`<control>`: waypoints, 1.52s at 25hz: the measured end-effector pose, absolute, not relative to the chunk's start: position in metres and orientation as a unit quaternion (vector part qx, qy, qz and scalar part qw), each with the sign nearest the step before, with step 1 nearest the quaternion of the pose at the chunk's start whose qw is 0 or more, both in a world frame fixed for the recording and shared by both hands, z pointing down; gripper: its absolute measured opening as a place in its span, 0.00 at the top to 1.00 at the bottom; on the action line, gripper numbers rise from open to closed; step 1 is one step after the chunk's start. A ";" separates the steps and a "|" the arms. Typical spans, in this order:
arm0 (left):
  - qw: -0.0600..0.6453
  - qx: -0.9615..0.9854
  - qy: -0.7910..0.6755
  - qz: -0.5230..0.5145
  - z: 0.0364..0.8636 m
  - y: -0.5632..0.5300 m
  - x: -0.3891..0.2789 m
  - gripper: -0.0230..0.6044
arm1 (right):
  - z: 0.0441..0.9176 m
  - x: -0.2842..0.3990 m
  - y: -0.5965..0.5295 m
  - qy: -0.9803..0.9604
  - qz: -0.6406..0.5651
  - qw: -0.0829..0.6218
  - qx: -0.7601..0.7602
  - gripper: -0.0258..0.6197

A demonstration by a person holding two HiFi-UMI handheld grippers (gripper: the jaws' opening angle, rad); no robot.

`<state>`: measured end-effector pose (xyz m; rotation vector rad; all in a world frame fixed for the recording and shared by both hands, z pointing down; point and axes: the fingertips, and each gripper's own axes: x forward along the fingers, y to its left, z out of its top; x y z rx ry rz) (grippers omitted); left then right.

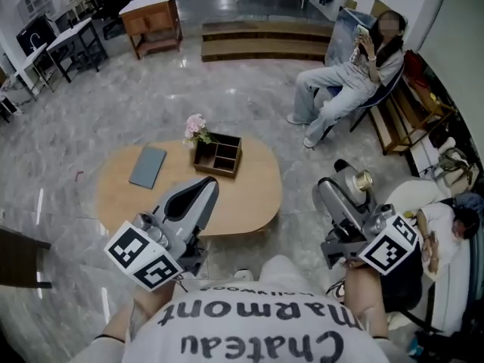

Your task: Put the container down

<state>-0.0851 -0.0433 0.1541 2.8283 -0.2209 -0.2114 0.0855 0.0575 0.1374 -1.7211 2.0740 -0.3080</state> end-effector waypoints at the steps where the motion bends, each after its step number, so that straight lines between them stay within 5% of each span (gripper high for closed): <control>1: 0.163 0.981 -0.079 -0.071 0.160 -0.049 -0.080 0.94 | 0.147 0.090 0.049 0.747 -0.127 0.206 -0.620 0.43; 24: 0.271 0.931 -0.243 0.043 0.335 -0.216 0.098 0.94 | 0.363 0.231 -0.207 0.793 -0.367 0.124 -0.471 0.43; 38: 0.332 0.907 -0.235 0.109 0.454 -0.218 0.139 0.94 | 0.537 0.221 -0.245 0.761 -0.477 0.066 -0.434 0.43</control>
